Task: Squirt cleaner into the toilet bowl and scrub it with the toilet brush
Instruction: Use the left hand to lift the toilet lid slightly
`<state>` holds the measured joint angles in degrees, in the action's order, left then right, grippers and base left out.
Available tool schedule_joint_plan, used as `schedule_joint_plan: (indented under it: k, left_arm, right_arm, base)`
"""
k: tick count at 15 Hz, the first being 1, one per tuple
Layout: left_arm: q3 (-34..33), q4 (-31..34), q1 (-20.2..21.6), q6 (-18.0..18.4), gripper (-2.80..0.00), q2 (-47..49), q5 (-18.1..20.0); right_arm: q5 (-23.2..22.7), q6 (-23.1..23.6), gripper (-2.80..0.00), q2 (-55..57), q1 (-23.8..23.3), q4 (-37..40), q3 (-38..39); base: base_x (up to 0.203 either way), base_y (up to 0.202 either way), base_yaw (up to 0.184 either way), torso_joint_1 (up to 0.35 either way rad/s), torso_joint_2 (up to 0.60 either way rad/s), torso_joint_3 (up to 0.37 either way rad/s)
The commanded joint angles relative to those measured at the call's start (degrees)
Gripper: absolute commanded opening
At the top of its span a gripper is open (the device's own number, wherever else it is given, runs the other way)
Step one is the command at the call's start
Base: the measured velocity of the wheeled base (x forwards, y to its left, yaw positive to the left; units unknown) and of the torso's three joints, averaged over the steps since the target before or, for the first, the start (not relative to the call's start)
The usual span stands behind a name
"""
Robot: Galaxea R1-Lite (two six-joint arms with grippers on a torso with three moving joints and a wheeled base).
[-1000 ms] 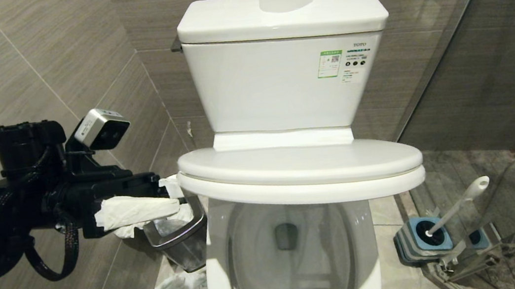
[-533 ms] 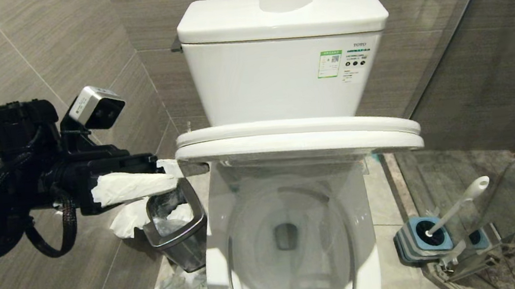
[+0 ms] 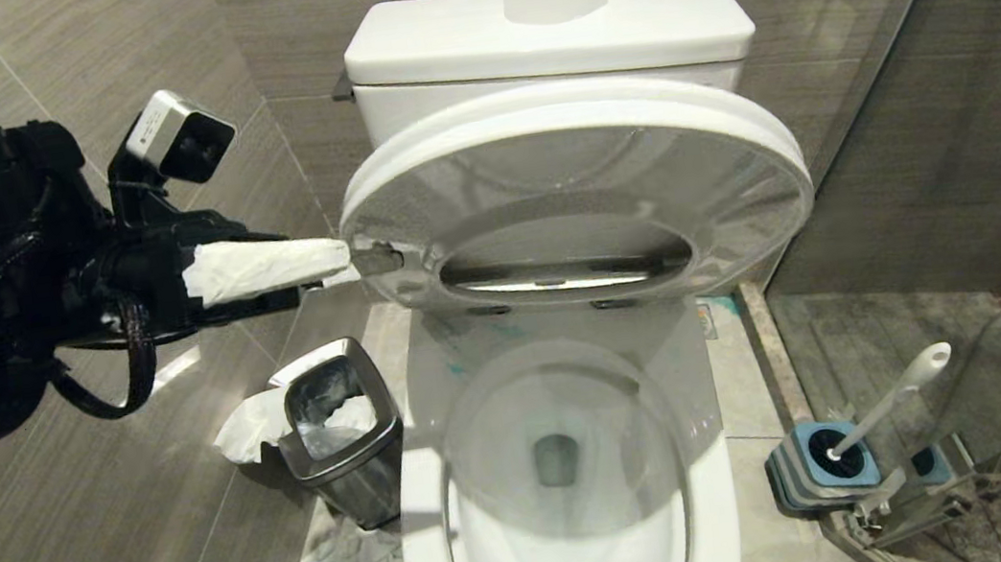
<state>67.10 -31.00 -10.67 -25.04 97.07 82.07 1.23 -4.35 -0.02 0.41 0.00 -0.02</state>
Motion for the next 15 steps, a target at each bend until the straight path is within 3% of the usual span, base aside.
schedule_joint_plan:
  k: [1,5,8,12,15]
  left_arm:
    - [3.4,-0.1,-0.3,-3.5,0.00,1.4,-2.3]
    - [10.7,-0.3,-2.0,-8.2,0.00,4.3,-12.7]
    - [13.5,-0.3,-2.2,-8.6,0.00,6.1,-15.2]
    - [18.6,-0.2,-2.6,-8.8,0.00,8.5,-22.3]
    - [23.6,-0.2,-2.6,-11.2,0.00,10.9,-28.0]
  right_arm:
    - [0.0,0.0,-2.80,0.0,0.0,0.0,0.0]
    - [0.0,0.0,-2.80,0.0,0.0,0.0,0.0]
    - [0.0,0.0,-2.80,0.0,0.0,0.0,-0.1]
    - [0.0,0.0,-2.80,0.0,0.0,0.0,0.0]
    - [0.0,0.0,-2.80,0.0,0.0,0.0,0.0]
  base:
    - [0.000,0.000,0.000,0.000,0.00,0.000]
    - [0.000,0.000,0.000,0.000,0.00,0.000]
    - [0.000,0.000,0.000,0.000,0.00,0.000]
    - [0.000,0.000,0.000,0.000,0.00,0.000]
    - [0.000,0.000,0.000,0.000,0.00,0.000]
